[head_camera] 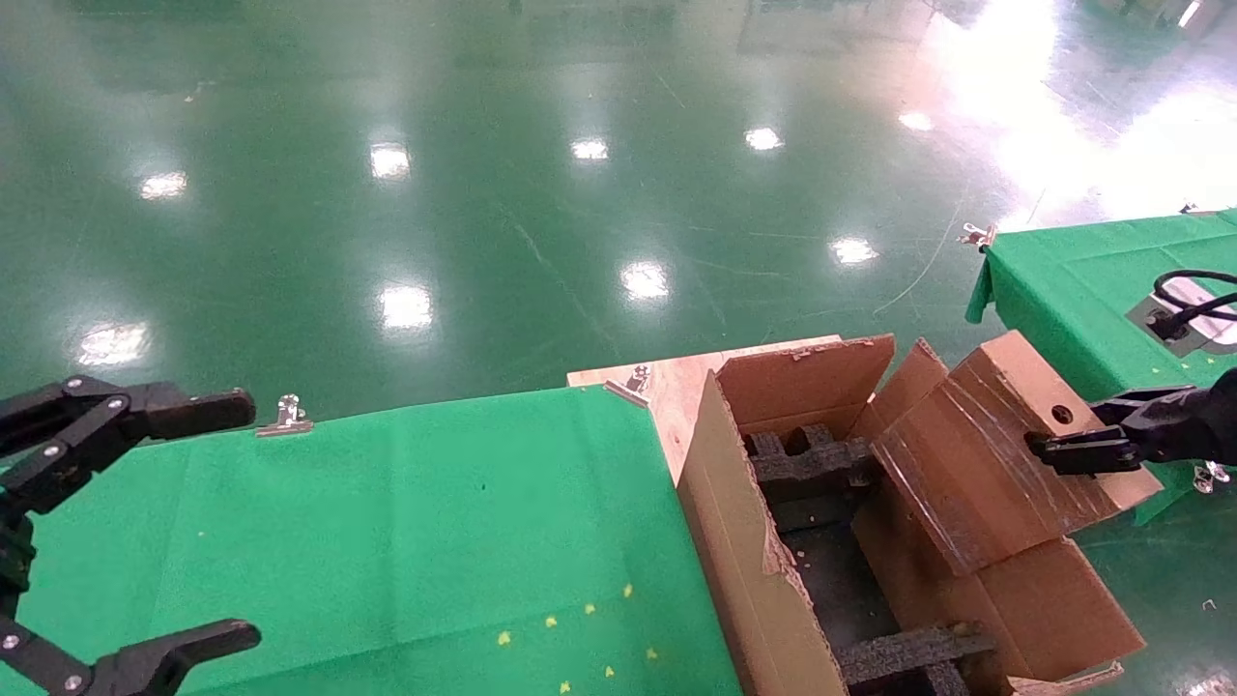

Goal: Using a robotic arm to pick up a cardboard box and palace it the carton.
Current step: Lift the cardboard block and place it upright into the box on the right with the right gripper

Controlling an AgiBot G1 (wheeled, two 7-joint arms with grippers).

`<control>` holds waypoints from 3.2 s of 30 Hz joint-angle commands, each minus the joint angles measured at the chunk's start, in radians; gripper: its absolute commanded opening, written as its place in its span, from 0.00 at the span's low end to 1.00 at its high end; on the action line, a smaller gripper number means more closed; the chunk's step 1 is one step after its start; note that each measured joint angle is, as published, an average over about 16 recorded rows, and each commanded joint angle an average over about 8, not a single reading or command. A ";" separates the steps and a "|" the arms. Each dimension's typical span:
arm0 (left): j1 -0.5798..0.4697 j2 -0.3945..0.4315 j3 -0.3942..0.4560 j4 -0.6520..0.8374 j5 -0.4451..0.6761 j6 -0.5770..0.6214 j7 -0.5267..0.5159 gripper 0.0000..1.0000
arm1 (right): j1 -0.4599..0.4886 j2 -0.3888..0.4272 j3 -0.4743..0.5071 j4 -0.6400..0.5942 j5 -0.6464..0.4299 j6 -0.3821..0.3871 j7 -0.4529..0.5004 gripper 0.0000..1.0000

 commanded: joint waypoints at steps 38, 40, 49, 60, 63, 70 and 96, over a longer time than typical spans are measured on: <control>0.000 0.000 0.001 0.000 0.000 0.000 0.000 1.00 | -0.186 0.000 -0.107 0.266 -0.052 0.395 0.425 0.00; 0.000 0.000 0.001 0.000 0.000 0.000 0.000 1.00 | -0.193 -0.003 -0.112 0.274 -0.058 0.409 0.436 0.00; 0.000 0.000 0.001 0.000 -0.001 0.000 0.000 1.00 | -0.246 -0.038 -0.132 0.301 -0.063 0.481 0.475 0.00; 0.000 0.000 0.001 0.000 -0.001 0.000 0.000 1.00 | -0.342 -0.109 -0.142 0.259 -0.036 0.559 0.473 0.00; 0.000 0.000 0.001 0.000 -0.001 0.000 0.000 1.00 | -0.364 -0.128 -0.140 0.244 -0.025 0.569 0.463 0.00; 0.000 0.000 0.001 0.000 -0.001 0.000 0.001 1.00 | -0.413 -0.172 -0.135 0.204 -0.006 0.588 0.432 0.00; 0.000 0.000 0.001 0.000 -0.001 0.000 0.001 1.00 | -0.586 -0.300 -0.117 0.051 0.068 0.618 0.365 0.00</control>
